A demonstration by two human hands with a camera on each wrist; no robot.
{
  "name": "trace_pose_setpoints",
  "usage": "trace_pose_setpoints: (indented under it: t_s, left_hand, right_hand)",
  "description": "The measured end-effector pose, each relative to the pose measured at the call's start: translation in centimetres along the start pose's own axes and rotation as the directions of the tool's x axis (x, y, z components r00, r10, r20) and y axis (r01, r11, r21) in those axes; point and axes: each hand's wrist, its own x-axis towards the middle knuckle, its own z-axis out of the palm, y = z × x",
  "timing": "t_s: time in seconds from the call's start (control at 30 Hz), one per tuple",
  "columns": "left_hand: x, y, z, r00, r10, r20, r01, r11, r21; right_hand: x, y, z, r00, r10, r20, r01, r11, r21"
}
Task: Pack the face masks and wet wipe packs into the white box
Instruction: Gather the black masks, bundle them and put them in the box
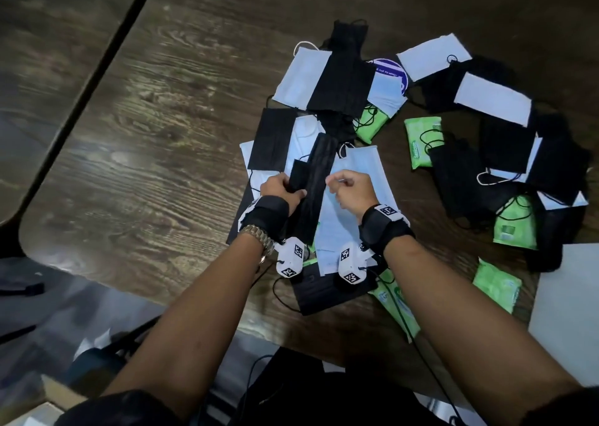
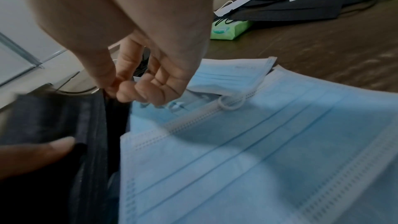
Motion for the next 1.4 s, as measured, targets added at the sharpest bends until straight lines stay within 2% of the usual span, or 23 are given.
trace_pose_setpoints:
  t_s: [0.13, 0.23, 0.4, 0.5, 0.6, 0.67, 0.77, 0.83, 0.9, 0.97, 1.0, 1.07, 1.13, 1.27, 1.33, 1.4]
  left_hand:
    - [-0.6, -1.3, -1.0, 0.992, 0.103, 0.069, -0.092, 0.984, -0.151]
    - [-0.9, -2.2, -1.9, 0.981, 0.167, 0.099, -0.129, 0.941, -0.313]
    - [-1.0, -2.5, -4.7, 0.979, 0.193, -0.067, -0.204, 0.912, -0.357]
    - [-0.2, -2.5, -6.2, 0.974, 0.173, -0.144, -0.217, 0.895, -0.389]
    - [0.8, -2.3, -6.9, 0.958, 0.173, -0.231, -0.257, 0.873, -0.414]
    - [0.6, -1.3, -6.8, 0.948, 0.239, -0.209, -0.31, 0.836, -0.453]
    - [0.2, 0.7, -5.5, 0.928, 0.346, -0.141, -0.374, 0.848, -0.375]
    - [0.1, 2.2, -4.1, 0.946, 0.314, -0.08, -0.319, 0.86, -0.399]
    - [-0.7, 3.7, -2.8, 0.979, 0.205, -0.007, -0.175, 0.818, -0.547]
    - [-1.5, 5.2, -2.0, 0.991, 0.077, 0.112, 0.015, 0.756, -0.654]
    - [-1.6, 5.5, -1.5, 0.981, 0.036, 0.191, 0.098, 0.755, -0.649]
    - [-2.2, 6.0, -0.8, 0.949, 0.044, 0.311, 0.168, 0.766, -0.621]
    - [-2.3, 5.8, 0.1, 0.943, 0.081, 0.324, 0.139, 0.786, -0.602]
    - [-3.7, 5.3, 1.1, 0.948, 0.262, 0.182, -0.145, 0.862, -0.485]
    - [-3.7, 5.0, 0.8, 0.958, 0.27, 0.102, -0.2, 0.877, -0.438]
    - [-3.5, 4.5, 0.4, 0.967, 0.253, 0.043, -0.21, 0.878, -0.431]
  right_hand:
    - [1.7, 0.0, 0.9, 0.985, 0.079, -0.156, -0.082, 0.997, -0.011]
    - [2.5, -1.1, 1.8, 0.982, 0.072, -0.177, -0.09, 0.991, -0.097]
    - [3.0, -2.3, 3.1, 0.981, 0.074, -0.181, -0.106, 0.979, -0.175]
    - [2.6, -2.5, 3.1, 0.969, 0.046, -0.243, -0.072, 0.992, -0.099]
    - [1.3, -2.9, 2.0, 0.958, -0.043, -0.285, 0.047, 0.999, 0.009]
    - [0.2, -3.4, 0.7, 0.97, -0.084, -0.227, 0.113, 0.987, 0.118]
    - [-2.0, -4.6, -1.8, 0.991, -0.131, 0.017, 0.114, 0.914, 0.389]
    - [-3.2, -5.3, -3.6, 0.965, -0.192, 0.176, 0.052, 0.805, 0.591]
    - [-4.0, -5.5, -5.1, 0.938, -0.227, 0.264, -0.005, 0.749, 0.663]
    - [-4.1, -4.9, -6.1, 0.948, -0.175, 0.267, -0.022, 0.799, 0.601]
    - [-4.0, -4.5, -6.3, 0.963, -0.13, 0.237, -0.019, 0.842, 0.539]
    - [-3.8, -3.5, -6.6, 0.987, -0.056, 0.154, -0.011, 0.916, 0.402]
    - [-4.0, -3.0, -6.6, 0.996, -0.029, 0.088, 0.001, 0.953, 0.303]
    - [-4.9, -2.7, -6.0, 1.0, -0.003, 0.021, -0.003, 0.958, 0.286]
    - [-5.2, -2.2, -5.6, 1.0, 0.006, -0.018, -0.002, 0.972, 0.233]
    - [-5.9, -1.0, -5.1, 0.998, -0.06, -0.034, 0.062, 0.996, 0.069]
